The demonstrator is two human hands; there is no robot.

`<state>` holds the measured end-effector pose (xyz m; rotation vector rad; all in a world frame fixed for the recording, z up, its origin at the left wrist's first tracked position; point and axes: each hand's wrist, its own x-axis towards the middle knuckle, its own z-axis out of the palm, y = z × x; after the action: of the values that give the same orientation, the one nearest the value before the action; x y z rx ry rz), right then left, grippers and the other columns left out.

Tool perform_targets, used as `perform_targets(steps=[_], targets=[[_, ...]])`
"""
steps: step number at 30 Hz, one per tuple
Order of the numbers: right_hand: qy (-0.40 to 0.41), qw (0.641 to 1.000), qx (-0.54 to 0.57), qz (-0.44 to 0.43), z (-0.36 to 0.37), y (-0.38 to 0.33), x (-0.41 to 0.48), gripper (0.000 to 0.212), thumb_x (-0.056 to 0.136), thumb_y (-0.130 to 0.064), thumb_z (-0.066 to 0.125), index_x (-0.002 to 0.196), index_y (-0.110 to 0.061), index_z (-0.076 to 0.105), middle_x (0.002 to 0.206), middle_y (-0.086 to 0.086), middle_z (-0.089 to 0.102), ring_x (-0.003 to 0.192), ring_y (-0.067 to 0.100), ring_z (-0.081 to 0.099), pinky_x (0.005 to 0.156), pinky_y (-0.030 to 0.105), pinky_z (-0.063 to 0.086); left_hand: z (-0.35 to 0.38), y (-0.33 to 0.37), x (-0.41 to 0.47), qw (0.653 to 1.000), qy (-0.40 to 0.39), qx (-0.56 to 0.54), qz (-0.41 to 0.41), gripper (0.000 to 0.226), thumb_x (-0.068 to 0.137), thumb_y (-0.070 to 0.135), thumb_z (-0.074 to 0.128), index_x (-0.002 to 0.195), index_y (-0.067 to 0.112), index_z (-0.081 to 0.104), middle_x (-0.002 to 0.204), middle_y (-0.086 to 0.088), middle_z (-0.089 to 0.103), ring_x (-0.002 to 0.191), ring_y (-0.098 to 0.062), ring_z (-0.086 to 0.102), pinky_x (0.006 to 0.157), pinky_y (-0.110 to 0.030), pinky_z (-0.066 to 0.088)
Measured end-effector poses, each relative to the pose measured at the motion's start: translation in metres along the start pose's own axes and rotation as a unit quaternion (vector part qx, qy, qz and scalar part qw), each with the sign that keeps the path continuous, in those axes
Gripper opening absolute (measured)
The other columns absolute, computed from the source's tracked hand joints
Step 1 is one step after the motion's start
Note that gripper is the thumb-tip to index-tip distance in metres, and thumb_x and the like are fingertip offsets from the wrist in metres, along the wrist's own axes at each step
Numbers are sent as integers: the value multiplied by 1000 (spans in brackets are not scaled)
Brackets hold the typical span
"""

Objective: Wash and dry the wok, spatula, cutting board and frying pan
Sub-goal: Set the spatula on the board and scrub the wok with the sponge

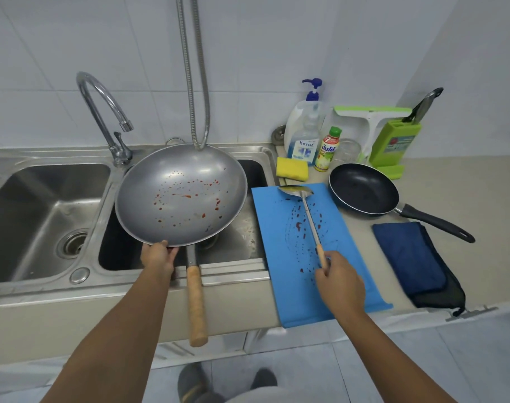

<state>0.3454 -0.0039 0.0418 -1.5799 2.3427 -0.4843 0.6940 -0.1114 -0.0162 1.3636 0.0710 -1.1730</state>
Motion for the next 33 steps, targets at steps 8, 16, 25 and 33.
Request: perform_targets(steps=[8,16,25,33], targets=[[15,997,-69,-9,8,-14,4,57,85,-28,54,140,-19,40,139,1,45,118,24,42,97,42,36,-1,3,-2,1000,2,15,0,53,95,-9,46,141,18,49,137,-8,53,126,-28,52,103,-48,47],[-40,992,-63,-101,27,-74,-1,59,95,-33,46,150,-19,27,159,5,17,141,27,18,114,44,23,-10,6,-12,999,-33,39,0,51,97,-7,46,142,16,47,138,-9,53,127,-29,52,103,-48,47],[-224,957,159,-89,100,-184,-27,78,95,-50,50,155,-27,5,163,-2,3,149,24,10,114,45,27,-9,9,-16,998,-38,55,3,57,95,-11,45,146,15,42,140,-9,51,124,-31,53,100,-47,49],[-288,948,-27,-135,142,-234,-34,90,92,-29,57,154,-14,-6,159,8,-24,148,31,-2,120,40,17,-25,29,10,978,-130,151,-63,42,94,-14,42,135,-5,42,108,-17,61,96,-30,61,91,-42,46]])
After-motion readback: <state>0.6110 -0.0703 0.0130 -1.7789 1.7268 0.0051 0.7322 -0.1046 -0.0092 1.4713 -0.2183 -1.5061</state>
